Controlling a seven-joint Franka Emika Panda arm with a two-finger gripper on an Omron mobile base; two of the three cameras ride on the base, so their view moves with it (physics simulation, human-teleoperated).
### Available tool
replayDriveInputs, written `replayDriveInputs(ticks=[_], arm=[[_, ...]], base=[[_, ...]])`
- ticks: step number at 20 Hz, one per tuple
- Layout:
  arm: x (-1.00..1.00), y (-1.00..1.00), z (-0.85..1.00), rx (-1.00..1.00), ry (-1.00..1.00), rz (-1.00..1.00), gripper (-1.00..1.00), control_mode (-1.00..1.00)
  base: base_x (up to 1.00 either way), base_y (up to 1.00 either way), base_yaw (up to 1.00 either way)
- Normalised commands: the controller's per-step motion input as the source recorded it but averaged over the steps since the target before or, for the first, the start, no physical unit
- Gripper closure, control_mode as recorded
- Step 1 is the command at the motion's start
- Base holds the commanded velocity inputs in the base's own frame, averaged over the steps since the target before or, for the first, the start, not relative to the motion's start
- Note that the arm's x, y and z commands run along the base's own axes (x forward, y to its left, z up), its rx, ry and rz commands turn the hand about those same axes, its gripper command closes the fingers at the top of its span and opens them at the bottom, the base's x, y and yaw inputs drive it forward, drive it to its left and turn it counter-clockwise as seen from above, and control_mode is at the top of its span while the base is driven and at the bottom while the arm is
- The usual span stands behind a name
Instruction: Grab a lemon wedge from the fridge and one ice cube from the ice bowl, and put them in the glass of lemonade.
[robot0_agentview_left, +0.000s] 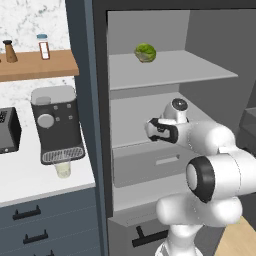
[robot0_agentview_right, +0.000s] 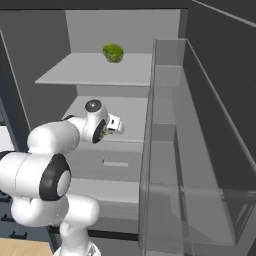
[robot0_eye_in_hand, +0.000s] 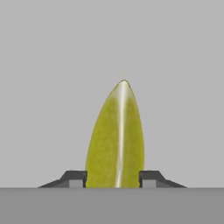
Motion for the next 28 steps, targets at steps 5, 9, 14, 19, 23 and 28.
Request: replayDriveInputs(ticks=[5, 9, 14, 19, 23, 28], arm=[[-0.90, 0.00, 0.65, 0.00, -0.02, 0.00, 1.00, -1.00], [-0.99, 0.00, 1.00, 0.00, 0.03, 0.00, 1.00, -1.00], [-1.00, 0.00, 0.90, 0.00, 0.15, 0.00, 1.00, -1.00], [-1.00, 0.00, 0.59, 0.00, 0.12, 0.00, 1.00, -1.00], [-1.00, 0.00, 0.50, 0.00, 0.02, 0.00, 1.00, -1.00], [-0.84, 0.00, 0.18, 0.00, -0.12, 0.02, 1.00, -1.00]], base=[[0.00, 0.00, 0.00], [0.00, 0.00, 0.00], [0.00, 0.00, 0.00], [0.00, 0.00, 0.00], [0.00, 0.00, 0.00], [0.00, 0.00, 0.00]])
